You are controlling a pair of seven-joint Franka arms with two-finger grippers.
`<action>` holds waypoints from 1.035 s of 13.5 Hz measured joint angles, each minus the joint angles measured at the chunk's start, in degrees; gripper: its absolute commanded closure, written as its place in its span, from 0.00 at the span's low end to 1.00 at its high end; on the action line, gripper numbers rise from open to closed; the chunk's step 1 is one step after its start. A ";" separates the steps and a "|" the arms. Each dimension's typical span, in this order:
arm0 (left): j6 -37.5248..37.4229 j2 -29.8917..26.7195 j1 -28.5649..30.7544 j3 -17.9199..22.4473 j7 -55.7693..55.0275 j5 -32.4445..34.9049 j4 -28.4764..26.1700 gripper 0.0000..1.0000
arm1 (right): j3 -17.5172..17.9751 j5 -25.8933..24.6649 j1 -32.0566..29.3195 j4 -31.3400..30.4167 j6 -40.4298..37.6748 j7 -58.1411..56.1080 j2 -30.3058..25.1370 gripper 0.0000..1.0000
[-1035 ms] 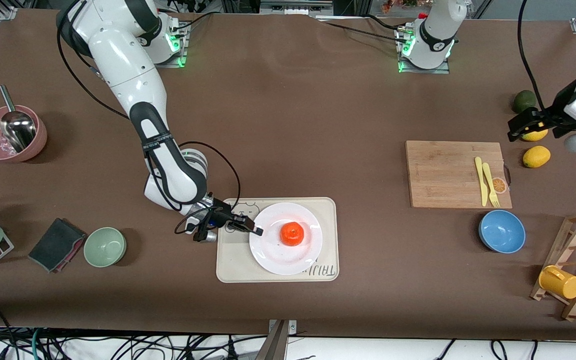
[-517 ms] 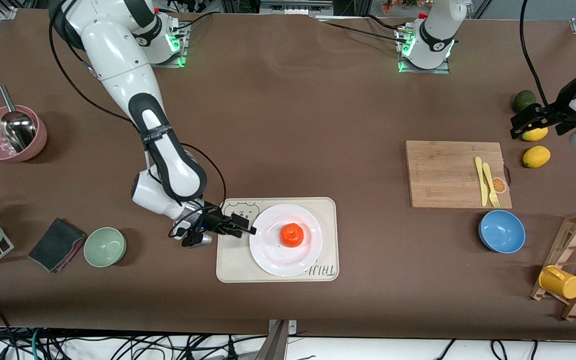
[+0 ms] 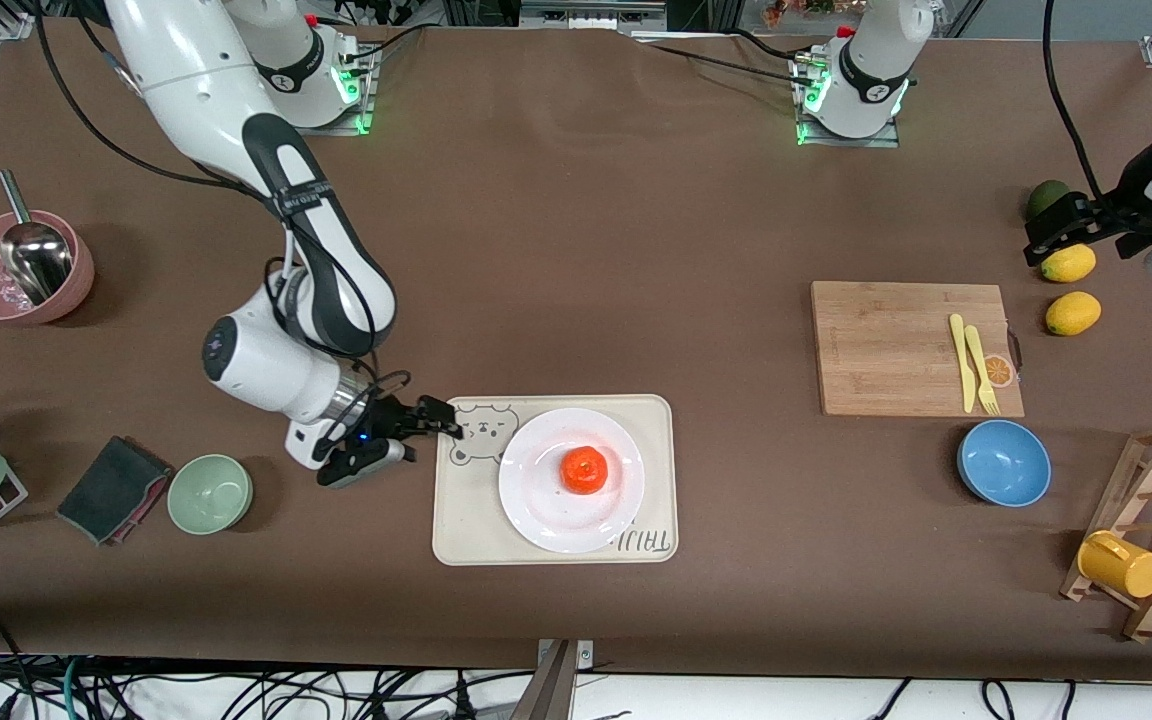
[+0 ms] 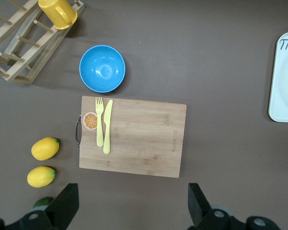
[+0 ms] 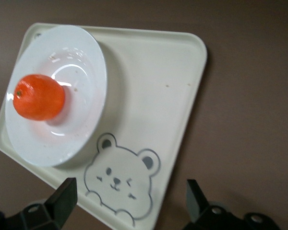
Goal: Place orange and plate with both arms
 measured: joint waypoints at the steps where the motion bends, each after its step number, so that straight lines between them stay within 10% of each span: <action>1: -0.01 -0.05 0.00 -0.08 0.00 0.00 -0.03 0.00 | -2.42 -4.75 -0.02 0.11 -5.16 0.02 -1.55 0.00; 7: -0.24 -0.48 -0.07 -0.61 0.00 0.00 -0.10 0.00 | -12.08 -25.85 -0.24 4.96 -37.93 4.12 -12.99 0.00; 14: -0.39 -0.86 -0.08 -0.62 0.00 0.00 -0.36 0.00 | -12.12 -37.83 0.24 13.18 -61.01 20.57 -23.26 0.00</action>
